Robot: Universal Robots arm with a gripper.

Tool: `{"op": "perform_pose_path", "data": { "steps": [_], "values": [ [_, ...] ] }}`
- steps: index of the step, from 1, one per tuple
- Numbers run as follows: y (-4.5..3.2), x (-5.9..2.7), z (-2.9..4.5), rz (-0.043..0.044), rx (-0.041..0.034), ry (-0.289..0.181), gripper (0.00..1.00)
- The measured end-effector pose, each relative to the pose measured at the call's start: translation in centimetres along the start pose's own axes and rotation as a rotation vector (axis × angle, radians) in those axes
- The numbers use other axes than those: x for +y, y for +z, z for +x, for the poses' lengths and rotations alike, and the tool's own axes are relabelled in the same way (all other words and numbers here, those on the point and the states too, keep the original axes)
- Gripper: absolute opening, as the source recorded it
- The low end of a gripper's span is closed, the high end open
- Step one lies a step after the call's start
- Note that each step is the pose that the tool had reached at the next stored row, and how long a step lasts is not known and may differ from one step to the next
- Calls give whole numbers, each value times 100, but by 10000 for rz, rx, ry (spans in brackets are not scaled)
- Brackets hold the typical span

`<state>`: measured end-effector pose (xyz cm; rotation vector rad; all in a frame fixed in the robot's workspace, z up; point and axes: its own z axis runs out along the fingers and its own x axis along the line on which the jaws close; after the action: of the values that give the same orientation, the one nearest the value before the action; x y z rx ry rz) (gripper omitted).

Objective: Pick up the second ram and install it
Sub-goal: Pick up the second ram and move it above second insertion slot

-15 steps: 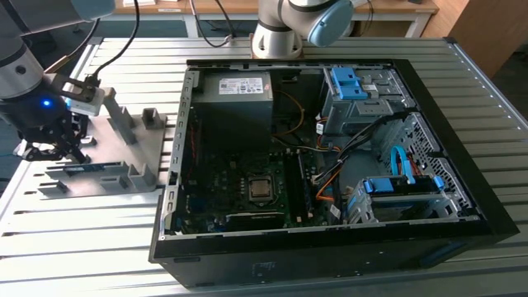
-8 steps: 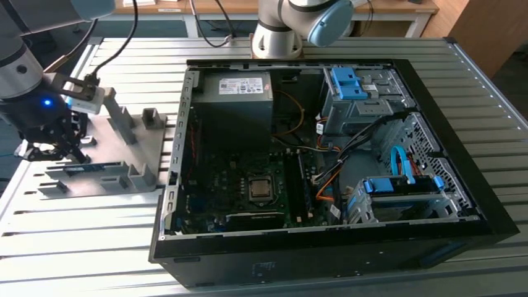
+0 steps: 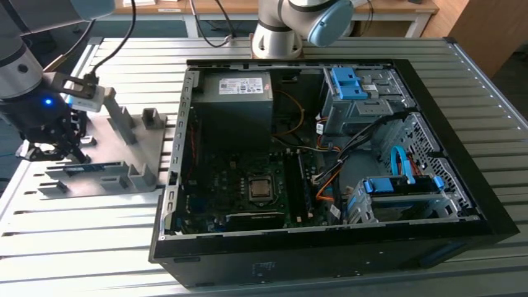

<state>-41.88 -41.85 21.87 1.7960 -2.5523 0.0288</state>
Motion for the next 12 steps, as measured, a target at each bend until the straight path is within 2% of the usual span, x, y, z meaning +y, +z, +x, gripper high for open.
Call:
{"op": "perform_pose_path", "data": {
  "steps": [12],
  "values": [
    [0,0,0,17,-1,-645,10]
  ]
}}
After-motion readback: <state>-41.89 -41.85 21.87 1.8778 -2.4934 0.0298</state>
